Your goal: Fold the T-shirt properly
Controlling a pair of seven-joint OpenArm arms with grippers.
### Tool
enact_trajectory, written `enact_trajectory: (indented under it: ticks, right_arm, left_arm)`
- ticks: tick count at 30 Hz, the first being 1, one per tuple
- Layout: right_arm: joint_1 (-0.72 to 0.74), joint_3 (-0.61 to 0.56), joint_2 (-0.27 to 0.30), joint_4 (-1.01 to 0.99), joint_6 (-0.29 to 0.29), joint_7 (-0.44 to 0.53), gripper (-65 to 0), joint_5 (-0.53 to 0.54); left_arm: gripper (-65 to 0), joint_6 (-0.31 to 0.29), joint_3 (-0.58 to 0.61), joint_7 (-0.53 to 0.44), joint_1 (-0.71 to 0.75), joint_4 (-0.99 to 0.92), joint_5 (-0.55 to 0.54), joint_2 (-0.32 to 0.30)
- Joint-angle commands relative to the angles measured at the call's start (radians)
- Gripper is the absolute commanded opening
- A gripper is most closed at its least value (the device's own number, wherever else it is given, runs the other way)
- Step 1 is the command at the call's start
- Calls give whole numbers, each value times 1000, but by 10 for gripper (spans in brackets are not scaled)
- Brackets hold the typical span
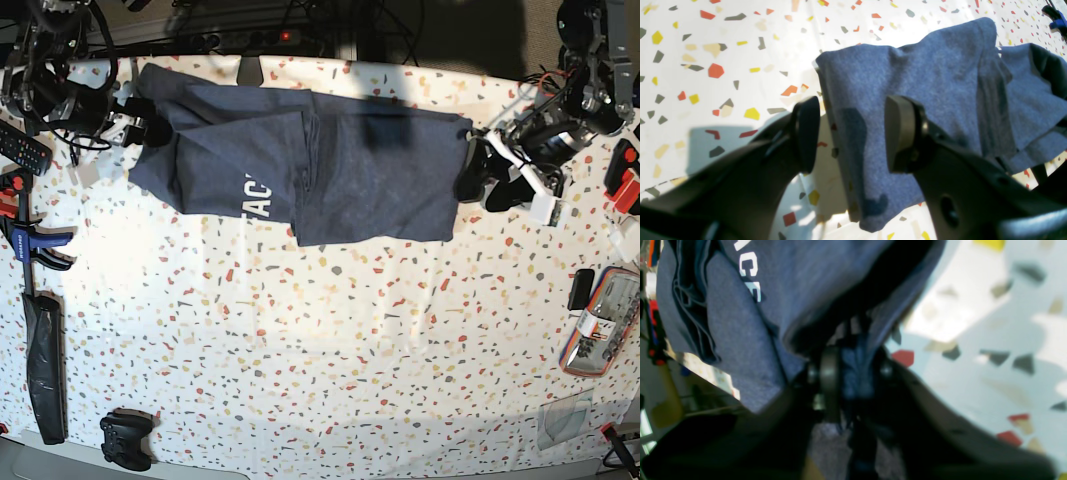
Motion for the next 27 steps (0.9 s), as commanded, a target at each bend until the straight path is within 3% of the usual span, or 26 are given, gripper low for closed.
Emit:
enact_trajectory:
  ticks: [1, 3, 10, 16, 22, 27]
  right_arm:
    - [5, 3, 15, 11, 5, 11, -578, 29]
    - [5, 4, 16, 11, 5, 48, -650, 30]
    - [5, 31, 41, 61, 5, 84, -650, 32]
    - [2, 60, 20, 208, 5, 26, -650, 239]
    - [3, 44, -138, 419, 5, 25, -650, 264]
    - [18, -78, -264, 502, 5, 27, -650, 223]
  left_arm:
    - [-347, -8, -6, -25, -8, 17, -10, -10]
    - [-347, -9, -6, -22, -8, 17, -10, -10]
    - [-347, -8, -6, -30, 23, 6, 77, -10]
    - [-347, -9, -6, -131, 108, 6, 151, -10]
    - [-347, -35, -5, -139, 150, 6, 151, -10]
    - [-347, -35, -5, -139, 153, 6, 151, -10]
